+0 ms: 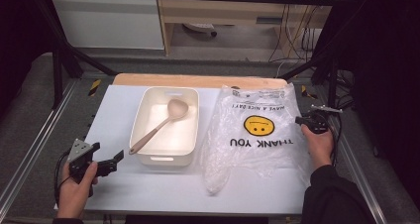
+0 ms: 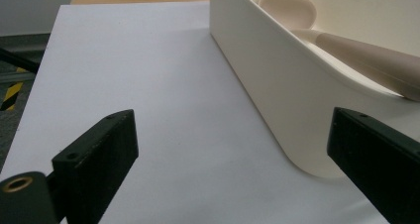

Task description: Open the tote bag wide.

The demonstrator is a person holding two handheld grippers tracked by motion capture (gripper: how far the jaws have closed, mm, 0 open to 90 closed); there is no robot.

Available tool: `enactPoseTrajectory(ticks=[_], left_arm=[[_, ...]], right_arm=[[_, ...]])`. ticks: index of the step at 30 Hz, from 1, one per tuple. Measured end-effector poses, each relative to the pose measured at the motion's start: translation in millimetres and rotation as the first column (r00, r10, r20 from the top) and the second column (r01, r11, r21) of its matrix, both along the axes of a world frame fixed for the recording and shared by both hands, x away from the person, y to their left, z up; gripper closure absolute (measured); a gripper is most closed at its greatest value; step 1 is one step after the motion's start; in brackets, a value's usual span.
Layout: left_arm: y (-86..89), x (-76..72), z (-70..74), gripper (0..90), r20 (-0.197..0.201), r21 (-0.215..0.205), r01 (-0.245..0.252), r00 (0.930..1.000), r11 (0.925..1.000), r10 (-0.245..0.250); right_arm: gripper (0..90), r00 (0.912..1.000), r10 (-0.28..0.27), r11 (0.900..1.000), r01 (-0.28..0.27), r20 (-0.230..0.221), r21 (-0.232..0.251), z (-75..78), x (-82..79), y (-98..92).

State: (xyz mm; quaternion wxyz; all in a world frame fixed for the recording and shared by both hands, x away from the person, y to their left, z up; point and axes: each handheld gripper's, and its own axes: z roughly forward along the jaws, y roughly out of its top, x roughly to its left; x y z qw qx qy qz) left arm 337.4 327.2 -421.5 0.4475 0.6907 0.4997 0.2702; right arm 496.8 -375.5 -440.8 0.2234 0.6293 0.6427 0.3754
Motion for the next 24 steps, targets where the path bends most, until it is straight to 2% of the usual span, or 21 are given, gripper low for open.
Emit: enactPoseTrajectory(ticks=[3, 4, 6, 7, 10, 11, 15, 16, 17, 18, 20, 21, 22, 23, 24], left_arm=[[0.0, 0.3, -0.4, 5.3, -0.003, -0.002, -0.001, 1.0000, 1.0000, 0.001], [0.0, 0.3, -0.4, 5.3, -0.003, -0.002, -0.001, 1.0000, 1.0000, 0.001], [0.1, 0.3, -0.3, 5.3, -0.003, -0.001, -0.001, 1.0000, 1.0000, 0.001], [0.2, 0.3, -0.2, 5.3, -0.002, -0.001, -0.001, 1.0000, 1.0000, 0.001], [0.6, 0.3, -0.2, 5.3, -0.003, -0.002, -0.001, 1.0000, 1.0000, 0.001], [0.5, 0.3, -0.2, 5.3, -0.003, -0.002, -0.002, 1.0000, 1.0000, 0.002], [0.1, -0.1, 0.2, 5.3, 0.000, 0.001, -0.004, 1.0000, 1.0000, 0.004], [0.1, -0.2, 0.3, 5.3, 0.001, 0.002, -0.004, 1.0000, 1.0000, 0.004], [0.1, -0.2, 0.3, 5.3, 0.001, 0.002, -0.004, 1.0000, 1.0000, 0.004], [0.1, -0.2, 0.3, 5.3, 0.002, -0.001, -0.005, 1.0000, 1.0000, 0.005], [0.4, -0.3, 0.6, 5.3, 0.002, 0.000, -0.005, 1.0000, 1.0000, 0.005], [0.4, -0.4, 0.6, 5.3, 0.003, 0.000, -0.006, 1.0000, 1.0000, 0.006], [0.5, -0.5, 0.7, 5.3, 0.003, 0.000, -0.006, 1.0000, 1.0000, 0.006], [0.5, -0.6, 0.7, 5.3, 0.004, -0.001, -0.008, 1.0000, 1.0000, 0.008], [0.6, -0.6, 0.7, 5.3, 0.005, -0.001, -0.009, 0.9999, 1.0000, 0.009]], right_arm=[[90.0, 0.9993, -0.036, 0.999, 0.036, 0.012, 0.023, 2.2, 2.8, -2.0], [90.0, 0.9975, -0.069, 0.997, 0.069, 0.010, 0.032, 2.7, 3.6, -2.7], [90.0, 0.9961, -0.088, 0.995, 0.088, 0.001, 0.041, 1.9, 3.2, -2.5], [90.0, 0.9964, -0.082, 0.996, 0.083, -0.020, 0.028, -0.2, 1.4, 0.4], [90.0, 0.9981, -0.060, 0.998, 0.060, -0.016, 0.010, -0.5, -1.7, 3.7], [84.8, 0.9986, -0.051, 0.999, 0.052, -0.014, 0.011, 0.2, -3.6, 5.3], [53.9, 0.9997, 0.018, 0.999, -0.017, 0.014, -0.034, 12.1, -14.9, 12.0], [53.9, 0.9997, 0.018, 0.999, -0.017, 0.014, -0.034, 12.1, -14.9, 12.0], [40.5, 0.9986, 0.050, 0.998, -0.050, 0.014, -0.045, 19.1, -21.2, 16.6], [40.5, 0.9986, 0.050, 0.998, -0.050, 0.014, -0.045, 19.1, -21.2, 16.6], [28.5, 0.9945, 0.097, 0.991, -0.093, 0.040, -0.092, 28.2, -33.9, 26.4], [28.5, 0.9945, 0.097, 0.991, -0.093, 0.040, -0.092, 28.2, -33.9, 26.4], [25.9, 0.9927, 0.111, 0.989, -0.106, 0.047, -0.100, 31.1, -38.2, 29.6], [21.1, 0.9870, 0.145, 0.983, -0.136, 0.068, -0.125, 35.2, -46.7, 37.7], [21.1, 0.9870, 0.145, 0.983, -0.136, 0.068, -0.125, 35.2, -46.7, 37.7]])
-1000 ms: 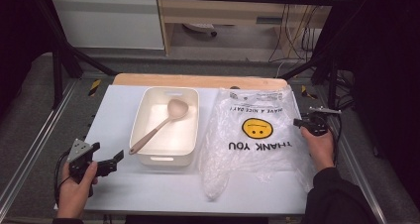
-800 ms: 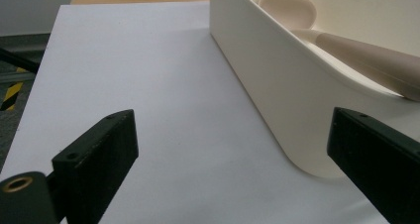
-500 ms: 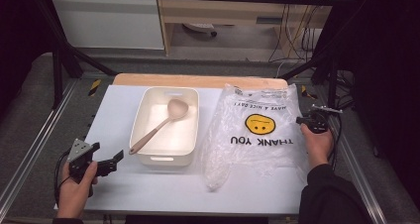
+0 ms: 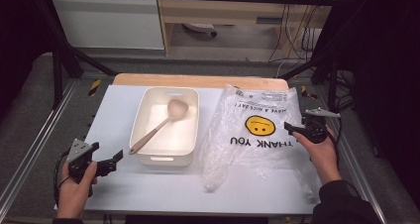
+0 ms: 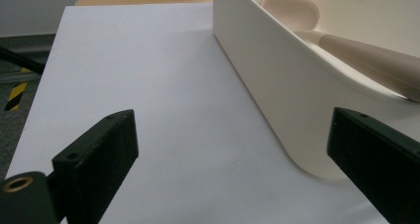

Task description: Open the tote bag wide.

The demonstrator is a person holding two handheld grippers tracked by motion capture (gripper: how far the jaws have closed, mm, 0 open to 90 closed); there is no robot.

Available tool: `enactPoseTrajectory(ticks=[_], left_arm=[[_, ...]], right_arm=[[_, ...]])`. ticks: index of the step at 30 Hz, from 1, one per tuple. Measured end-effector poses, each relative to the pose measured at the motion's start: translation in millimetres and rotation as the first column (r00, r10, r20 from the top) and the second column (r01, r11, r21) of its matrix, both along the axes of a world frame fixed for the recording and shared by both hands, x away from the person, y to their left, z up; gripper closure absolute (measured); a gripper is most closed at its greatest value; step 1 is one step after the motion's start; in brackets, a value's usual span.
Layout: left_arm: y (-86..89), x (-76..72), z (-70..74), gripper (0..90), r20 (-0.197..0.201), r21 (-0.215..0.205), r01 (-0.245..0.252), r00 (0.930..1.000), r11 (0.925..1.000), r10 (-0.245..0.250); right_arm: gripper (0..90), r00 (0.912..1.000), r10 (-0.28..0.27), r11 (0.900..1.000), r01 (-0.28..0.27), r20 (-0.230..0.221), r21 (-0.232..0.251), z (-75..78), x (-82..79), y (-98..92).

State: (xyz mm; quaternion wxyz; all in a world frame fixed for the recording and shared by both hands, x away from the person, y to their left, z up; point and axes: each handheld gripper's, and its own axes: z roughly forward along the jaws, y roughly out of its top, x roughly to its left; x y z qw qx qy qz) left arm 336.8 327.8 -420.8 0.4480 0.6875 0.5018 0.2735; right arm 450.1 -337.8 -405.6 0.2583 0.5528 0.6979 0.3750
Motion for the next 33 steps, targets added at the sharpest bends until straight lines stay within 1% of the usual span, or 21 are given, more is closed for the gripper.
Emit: enactPoseTrajectory(ticks=[2, 3, 4, 5, 6, 7, 10, 11, 14, 15, 17, 19, 22, 24, 26, 29, 31, 32, 33], left_arm=[[0.2, 0.0, 0.0, 5.3, -0.001, 0.001, -0.002, 1.0000, 1.0000, 0.002], [0.5, -0.1, 0.1, 5.3, -0.002, 0.002, -0.001, 1.0000, 1.0000, 0.001], [0.5, -0.1, 0.1, 5.3, -0.001, 0.002, -0.002, 1.0000, 1.0000, 0.002], [0.5, -0.2, 0.1, 5.3, 0.000, 0.002, -0.002, 1.0000, 1.0000, 0.002], [0.6, -0.2, 0.1, 5.3, -0.002, 0.003, -0.001, 1.0000, 1.0000, 0.002], [0.5, -0.1, 0.0, 5.3, -0.003, 0.003, -0.001, 1.0000, 1.0000, 0.001], [0.4, 0.0, -0.1, 5.3, -0.004, 0.004, 0.000, 1.0000, 1.0000, 0.000], [0.4, 0.0, -0.2, 5.3, -0.004, 0.004, 0.001, 1.0000, 1.0000, -0.001], [0.4, -0.1, -0.2, 5.3, -0.005, 0.003, 0.001, 1.0000, 1.0000, -0.001], [0.5, -0.1, -0.3, 5.3, -0.005, 0.004, 0.001, 1.0000, 1.0000, -0.001], [0.4, 0.0, -0.4, 5.3, -0.005, 0.004, 0.002, 1.0000, 1.0000, -0.002], [0.1, 0.1, -0.6, 5.3, -0.006, 0.005, 0.001, 1.0000, 1.0000, -0.001], [-0.2, 0.1, -0.8, 5.3, -0.006, 0.004, 0.001, 1.0000, 1.0000, -0.001], [0.1, -0.1, -0.6, 5.3, -0.006, 0.004, 0.001, 1.0000, 1.0000, -0.001], [0.3, 0.0, -0.8, 5.3, -0.007, 0.004, 0.000, 1.0000, 1.0000, 0.000], [0.3, 0.0, -1.0, 5.3, -0.008, 0.004, -0.002, 1.0000, 1.0000, 0.002], [0.2, 0.0, -1.1, 5.3, -0.008, 0.005, -0.002, 1.0000, 1.0000, 0.002], [0.2, 0.1, -1.2, 5.3, -0.008, 0.005, -0.001, 1.0000, 1.0000, 0.001], [0.3, 0.2, -1.2, 5.3, -0.007, 0.005, -0.002, 1.0000, 1.0000, 0.002]], right_arm=[[18.4, 0.9990, 0.044, 0.999, -0.044, 0.009, -0.016, 2.8, -8.0, 8.4], [16.3, 0.9966, 0.082, 0.996, -0.082, 0.012, -0.027, 4.0, -15.4, 17.7], [16.3, 0.9966, 0.082, 0.996, -0.082, 0.012, -0.027, 4.0, -15.4, 17.7], [14.5, 0.9941, 0.108, 0.994, -0.108, 0.012, -0.019, 3.4, -22.2, 26.7], [14.5, 0.9941, 0.108, 0.994, -0.108, 0.012, -0.019, 3.4, -22.2, 26.7], [13.9, 0.9922, 0.125, 0.992, -0.124, 0.004, -0.019, 2.6, -25.2, 31.1], [12.8, 0.9867, 0.163, 0.986, -0.163, -0.003, -0.020, -1.0, -33.7, 44.3], [12.2, 0.9842, 0.177, 0.984, -0.177, -0.008, -0.019, -2.6, -36.1, 48.4], [10.5, 0.9763, 0.215, 0.975, -0.216, -0.027, -0.047, -6.3, -41.4, 58.0], [9.9, 0.9727, 0.229, 0.972, -0.231, -0.035, -0.050, -7.1, -42.6, 59.7], [9.0, 0.9687, 0.242, 0.968, -0.245, -0.052, -0.047, -8.1, -45.5, 63.2], [8.2, 0.9630, 0.262, 0.963, -0.265, -0.064, -0.049, -8.8, -48.3, 65.3], [7.7, 0.9518, 0.294, 0.953, -0.299, -0.088, -0.048, -10.7, -52.7, 68.5], [7.6, 0.9425, 0.319, 0.944, -0.326, -0.099, -0.054, -12.4, -55.7, 70.4], [7.4, 0.9351, 0.338, 0.938, -0.344, -0.107, -0.049, -15.2, -58.9, 72.9], [7.2, 0.9215, 0.369, 0.925, -0.377, -0.121, -0.048, -20.6, -63.8, 76.7], [7.1, 0.9137, 0.383, 0.919, -0.392, -0.134, -0.044, -24.2, -66.8, 78.7], [7.1, 0.9130, 0.386, 0.918, -0.394, -0.133, -0.045, -26.3, -67.6, 79.6], [7.0, 0.9097, 0.391, 0.915, -0.401, -0.140, -0.052, -27.7, -68.3, 79.6]])
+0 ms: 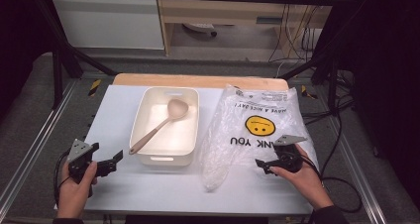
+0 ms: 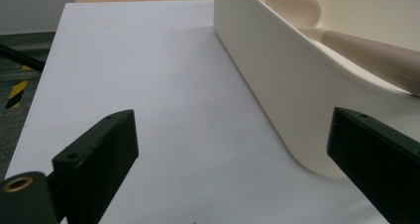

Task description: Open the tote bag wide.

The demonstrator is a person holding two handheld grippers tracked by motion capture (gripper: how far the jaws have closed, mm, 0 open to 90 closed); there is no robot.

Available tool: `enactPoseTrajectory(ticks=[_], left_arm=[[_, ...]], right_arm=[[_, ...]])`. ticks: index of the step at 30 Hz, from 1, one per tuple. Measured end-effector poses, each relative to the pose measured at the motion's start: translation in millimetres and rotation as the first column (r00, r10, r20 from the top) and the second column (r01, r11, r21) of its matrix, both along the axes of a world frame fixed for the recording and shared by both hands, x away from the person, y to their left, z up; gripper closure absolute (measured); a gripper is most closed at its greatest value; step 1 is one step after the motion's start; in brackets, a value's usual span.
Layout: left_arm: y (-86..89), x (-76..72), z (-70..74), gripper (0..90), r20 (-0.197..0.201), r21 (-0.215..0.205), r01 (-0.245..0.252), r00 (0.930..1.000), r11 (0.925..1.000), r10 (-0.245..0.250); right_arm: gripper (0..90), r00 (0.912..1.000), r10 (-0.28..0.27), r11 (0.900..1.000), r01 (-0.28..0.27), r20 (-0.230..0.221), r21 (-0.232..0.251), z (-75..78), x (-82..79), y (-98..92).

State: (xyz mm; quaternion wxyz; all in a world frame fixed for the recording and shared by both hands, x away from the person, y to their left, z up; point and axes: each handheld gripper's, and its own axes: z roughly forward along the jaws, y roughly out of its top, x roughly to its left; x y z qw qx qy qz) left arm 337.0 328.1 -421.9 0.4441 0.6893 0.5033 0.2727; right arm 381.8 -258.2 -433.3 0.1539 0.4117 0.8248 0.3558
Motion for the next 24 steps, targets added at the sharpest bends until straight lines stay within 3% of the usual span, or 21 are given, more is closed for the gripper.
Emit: enactPoseTrajectory(ticks=[15, 24], left_arm=[[0.0, -0.3, 0.1, 5.3, -0.001, 0.002, 0.000, 1.0000, 1.0000, 0.000], [-0.4, -0.2, -0.1, 5.3, -0.002, 0.005, 0.000, 1.0000, 1.0000, 0.000]], right_arm=[[6.3, 0.9995, 0.015, 1.000, -0.015, -0.028, 0.017, -13.8, -7.6, 1.0], [6.6, 0.9975, 0.062, 0.998, -0.061, -0.033, 0.018, -13.9, -9.8, 17.6]])
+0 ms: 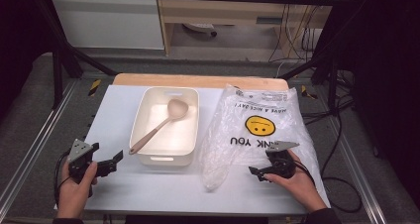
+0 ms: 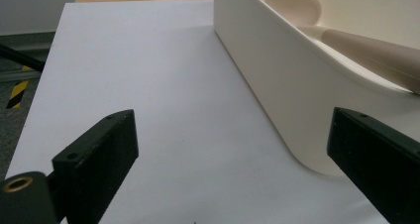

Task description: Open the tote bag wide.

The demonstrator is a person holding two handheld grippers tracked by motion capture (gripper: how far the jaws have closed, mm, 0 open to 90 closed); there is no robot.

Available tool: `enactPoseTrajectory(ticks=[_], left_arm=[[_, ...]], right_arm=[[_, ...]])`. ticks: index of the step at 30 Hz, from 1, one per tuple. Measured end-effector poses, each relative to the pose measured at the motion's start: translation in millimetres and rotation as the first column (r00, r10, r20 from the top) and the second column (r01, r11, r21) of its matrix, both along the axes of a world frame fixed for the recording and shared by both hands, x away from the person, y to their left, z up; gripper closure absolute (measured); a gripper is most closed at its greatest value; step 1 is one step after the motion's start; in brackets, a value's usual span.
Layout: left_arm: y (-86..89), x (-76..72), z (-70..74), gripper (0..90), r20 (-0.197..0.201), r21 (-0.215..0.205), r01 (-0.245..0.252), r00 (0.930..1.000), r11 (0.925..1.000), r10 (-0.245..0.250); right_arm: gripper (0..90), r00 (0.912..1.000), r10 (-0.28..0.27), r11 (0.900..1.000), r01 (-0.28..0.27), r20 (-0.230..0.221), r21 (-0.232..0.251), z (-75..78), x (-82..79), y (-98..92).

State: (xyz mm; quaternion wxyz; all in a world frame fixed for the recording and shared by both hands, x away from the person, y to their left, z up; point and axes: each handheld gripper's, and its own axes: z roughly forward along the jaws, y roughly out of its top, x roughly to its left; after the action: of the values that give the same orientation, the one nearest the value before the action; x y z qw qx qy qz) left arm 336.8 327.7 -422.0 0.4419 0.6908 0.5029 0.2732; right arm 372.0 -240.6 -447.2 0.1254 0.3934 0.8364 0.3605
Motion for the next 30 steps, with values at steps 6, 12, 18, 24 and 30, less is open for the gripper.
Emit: enactPoseTrajectory(ticks=[6, 12, 18, 24, 30], left_arm=[[-0.1, 0.1, 0.1, 5.3, 0.002, 0.003, 0.002, 1.0000, 1.0000, -0.002], [-0.2, -0.1, 0.3, 5.3, 0.003, 0.003, 0.001, 1.0000, 1.0000, -0.002], [0.3, -0.2, 0.5, 5.3, 0.002, 0.002, 0.001, 1.0000, 1.0000, -0.001], [0.2, -0.1, 0.5, 5.3, 0.002, 0.003, 0.001, 1.0000, 1.0000, -0.001], [-0.2, 0.0, 0.3, 5.3, 0.000, 0.008, 0.000, 1.0000, 1.0000, 0.000]], right_arm=[[6.3, 0.9990, 0.046, 0.999, -0.046, 0.002, -0.008, -0.6, -3.0, 14.8], [6.2, 0.9954, 0.095, 0.996, -0.095, 0.016, 0.001, 3.3, -11.9, 38.2], [6.5, 0.9833, 0.180, 0.984, -0.180, 0.027, 0.005, 6.8, -24.1, 70.6], [6.5, 0.9664, 0.254, 0.967, -0.254, 0.040, 0.010, 8.9, -34.2, 101.6], [6.4, 0.9543, 0.298, 0.954, -0.298, 0.025, 0.013, 5.5, -38.7, 121.1]])
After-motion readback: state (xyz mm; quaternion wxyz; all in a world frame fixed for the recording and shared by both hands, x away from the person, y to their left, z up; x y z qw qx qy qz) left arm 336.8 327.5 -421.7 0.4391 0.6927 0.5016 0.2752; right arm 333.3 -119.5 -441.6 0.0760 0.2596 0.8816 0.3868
